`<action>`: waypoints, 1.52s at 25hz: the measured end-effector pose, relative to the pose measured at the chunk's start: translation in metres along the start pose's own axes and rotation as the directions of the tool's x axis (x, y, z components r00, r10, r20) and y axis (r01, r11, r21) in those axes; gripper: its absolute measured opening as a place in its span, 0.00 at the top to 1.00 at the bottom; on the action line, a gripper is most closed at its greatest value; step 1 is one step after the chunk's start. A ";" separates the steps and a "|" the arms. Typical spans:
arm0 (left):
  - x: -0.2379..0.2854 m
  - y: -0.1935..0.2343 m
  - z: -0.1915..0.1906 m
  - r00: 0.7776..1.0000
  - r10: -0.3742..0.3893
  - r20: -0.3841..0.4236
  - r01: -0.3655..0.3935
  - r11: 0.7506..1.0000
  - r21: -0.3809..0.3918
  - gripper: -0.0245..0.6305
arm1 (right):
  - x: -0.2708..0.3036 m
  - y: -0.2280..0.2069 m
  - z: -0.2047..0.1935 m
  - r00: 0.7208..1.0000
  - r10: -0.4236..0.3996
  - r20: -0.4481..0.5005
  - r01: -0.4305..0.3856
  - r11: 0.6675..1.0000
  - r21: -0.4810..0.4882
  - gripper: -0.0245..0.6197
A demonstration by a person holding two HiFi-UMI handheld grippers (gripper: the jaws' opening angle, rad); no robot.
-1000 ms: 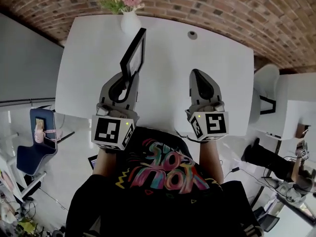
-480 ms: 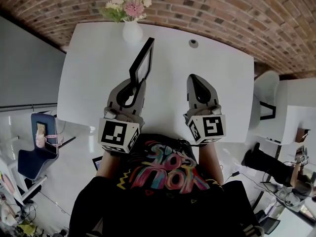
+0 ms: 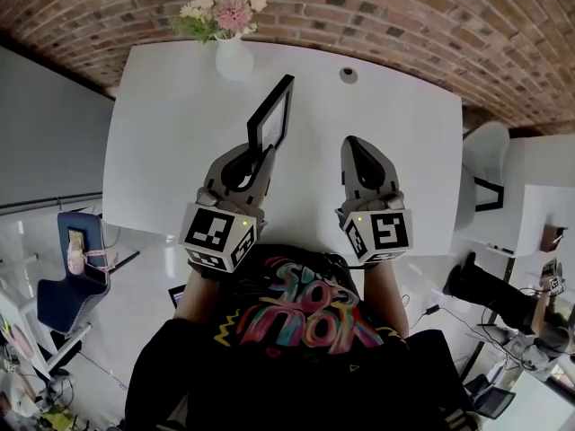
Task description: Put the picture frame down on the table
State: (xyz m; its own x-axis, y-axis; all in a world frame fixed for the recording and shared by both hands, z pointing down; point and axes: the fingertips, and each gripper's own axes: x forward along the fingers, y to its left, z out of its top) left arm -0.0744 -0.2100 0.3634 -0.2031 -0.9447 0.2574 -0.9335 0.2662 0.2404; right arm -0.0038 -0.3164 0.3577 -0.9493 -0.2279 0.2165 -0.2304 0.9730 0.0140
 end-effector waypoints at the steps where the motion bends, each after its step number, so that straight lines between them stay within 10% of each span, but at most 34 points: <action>1: 0.004 -0.001 -0.005 1.000 -0.016 -0.014 0.016 1.000 -0.019 0.87 | 0.000 -0.002 -0.003 1.000 -0.002 -0.008 0.002 1.000 0.001 0.93; 27: 0.078 -0.037 -0.172 0.893 -0.310 -0.326 0.168 0.903 -0.396 0.87 | -0.016 -0.009 -0.085 0.985 0.006 -0.175 0.005 0.998 0.061 0.93; 38: 0.101 -0.052 -0.208 0.847 -0.421 -0.325 0.172 0.795 -0.582 0.87 | -0.021 -0.022 -0.093 0.981 -0.038 -0.190 0.052 0.996 0.069 0.93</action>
State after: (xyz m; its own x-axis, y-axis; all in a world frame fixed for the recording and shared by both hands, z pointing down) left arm 0.0149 -0.2789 0.5717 0.3168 -0.8500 0.4209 -0.6051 0.1606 0.7798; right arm 0.0414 -0.3297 0.4440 -0.8820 -0.2541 0.3969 -0.2941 0.9548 -0.0423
